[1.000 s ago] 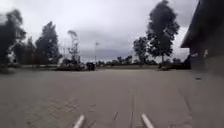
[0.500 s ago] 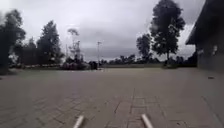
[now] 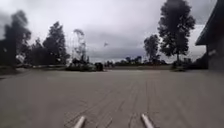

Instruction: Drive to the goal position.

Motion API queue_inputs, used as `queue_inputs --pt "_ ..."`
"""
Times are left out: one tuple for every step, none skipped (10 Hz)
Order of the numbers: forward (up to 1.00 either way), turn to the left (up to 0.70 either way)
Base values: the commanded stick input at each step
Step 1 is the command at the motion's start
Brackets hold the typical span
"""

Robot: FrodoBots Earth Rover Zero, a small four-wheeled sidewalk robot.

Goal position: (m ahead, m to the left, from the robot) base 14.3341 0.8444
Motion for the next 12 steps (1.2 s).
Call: queue_inputs --pt "1.0 0.01" --pt "1.0 0.01" --pt "1.0 0.01" --pt "1.0 0.01" --pt "1.0 0.01" --pt "1.0 0.01" --pt "1.0 0.01" --pt "1.0 0.04" --pt "1.0 0.19" --pt "1.0 0.39" --pt "1.0 0.35" --pt "1.0 0.17"
